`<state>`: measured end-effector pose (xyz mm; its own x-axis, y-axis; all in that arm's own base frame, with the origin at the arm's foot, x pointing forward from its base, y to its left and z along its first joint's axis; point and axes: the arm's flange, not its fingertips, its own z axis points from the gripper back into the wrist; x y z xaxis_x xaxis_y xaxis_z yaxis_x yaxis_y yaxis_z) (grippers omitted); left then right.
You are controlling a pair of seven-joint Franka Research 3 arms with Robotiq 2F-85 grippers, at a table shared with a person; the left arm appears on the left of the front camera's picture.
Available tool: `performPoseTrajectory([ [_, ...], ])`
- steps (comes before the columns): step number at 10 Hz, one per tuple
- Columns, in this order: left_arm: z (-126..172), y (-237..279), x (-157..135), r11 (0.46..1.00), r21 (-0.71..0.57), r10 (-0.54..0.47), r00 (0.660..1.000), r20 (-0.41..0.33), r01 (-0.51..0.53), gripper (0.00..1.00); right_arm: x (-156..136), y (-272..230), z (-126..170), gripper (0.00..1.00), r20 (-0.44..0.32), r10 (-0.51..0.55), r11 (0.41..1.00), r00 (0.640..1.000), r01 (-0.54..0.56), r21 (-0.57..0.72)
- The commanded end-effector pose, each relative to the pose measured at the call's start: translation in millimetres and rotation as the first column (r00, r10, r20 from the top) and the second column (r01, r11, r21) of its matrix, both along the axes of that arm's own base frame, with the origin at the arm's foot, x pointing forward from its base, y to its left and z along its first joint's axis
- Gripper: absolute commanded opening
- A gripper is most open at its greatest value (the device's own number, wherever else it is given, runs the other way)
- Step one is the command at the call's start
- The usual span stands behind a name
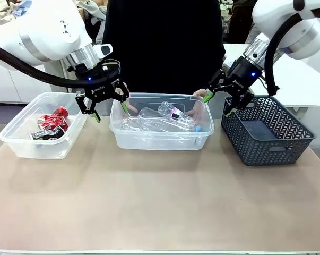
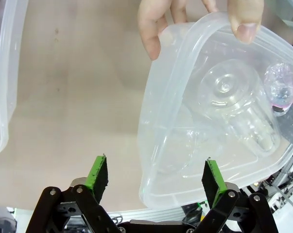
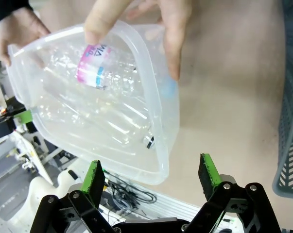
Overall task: Sort the waste into each basket.
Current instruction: Release the Organizing box you were holding.
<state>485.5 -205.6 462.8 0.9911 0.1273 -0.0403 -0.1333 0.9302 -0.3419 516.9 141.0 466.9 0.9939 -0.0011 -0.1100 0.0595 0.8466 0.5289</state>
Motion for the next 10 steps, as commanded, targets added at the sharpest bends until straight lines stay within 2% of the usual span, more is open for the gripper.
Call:
performPoseTrajectory([
  [1, 1, 3, -10, 1.0, -0.016, 0.003, 1.0, 0.013, -0.003, 1.0, -13, -3, -1, 1.0, 0.057, -0.024, 0.999, 0.998, 0.021, 0.043],
  [2, 8, 8, -19, 0.996, -0.083, -0.033, 0.998, 0.048, 0.037, 1.0, -21, -4, 6, 1.0, 0.075, -0.006, 0.999, 0.997, 0.003, 0.036],
  [3, 27, 24, -46, 0.985, -0.141, -0.092, 0.995, 0.048, 0.098, 1.0, -45, -14, 28, 1.0, 0.086, -0.003, 0.999, 0.996, -0.002, 0.053],
  [4, 50, 46, -85, 0.957, -0.237, -0.148, 0.985, 0.091, 0.166, 1.0, -79, -31, 55, 1.0, 0.016, -0.013, 0.992, 1.0, 0.011, 0.123],
  [5, 70, 74, -126, 0.839, -0.391, -0.33, 0.925, 0.187, 0.379, 1.0, -116, -51, 78, 1.0, 0.031, -0.122, 0.981, 0.992, 0.115, 0.158],
  [6, 76, 100, -152, 0.772, -0.511, -0.305, 0.925, 0.225, 0.378, 1.0, -152, -73, 92, 1.0, 0.082, -0.097, 0.943, 0.992, 0.065, 0.326],
  [7, 73, 127, -164, 0.658, -0.633, -0.309, 0.913, 0.266, 0.407, 1.0, -179, -91, 95, 1.0, 0.089, -0.161, 0.892, 0.983, 0.106, 0.44],
  [8, 66, 147, -169, 0.522, -0.708, -0.334, 0.878, 0.342, 0.475, 1.0, -193, -109, 93, 1.0, 0.057, -0.21, 0.834, 0.976, 0.149, 0.531],
  [9, 60, 166, -171, 0.394, -0.768, -0.283, 0.862, 0.422, 0.505, 1.0, -204, -128, 90, 1.0, 0.047, -0.299, 0.764, 0.953, 0.21, 0.61],
  [10, 53, 181, -170, 0.294, -0.815, -0.206, 0.866, 0.456, 0.499, 1.0, -210, -145, 86, 1.0, 0.044, -0.373, 0.692, 0.927, 0.246, 0.679],
])
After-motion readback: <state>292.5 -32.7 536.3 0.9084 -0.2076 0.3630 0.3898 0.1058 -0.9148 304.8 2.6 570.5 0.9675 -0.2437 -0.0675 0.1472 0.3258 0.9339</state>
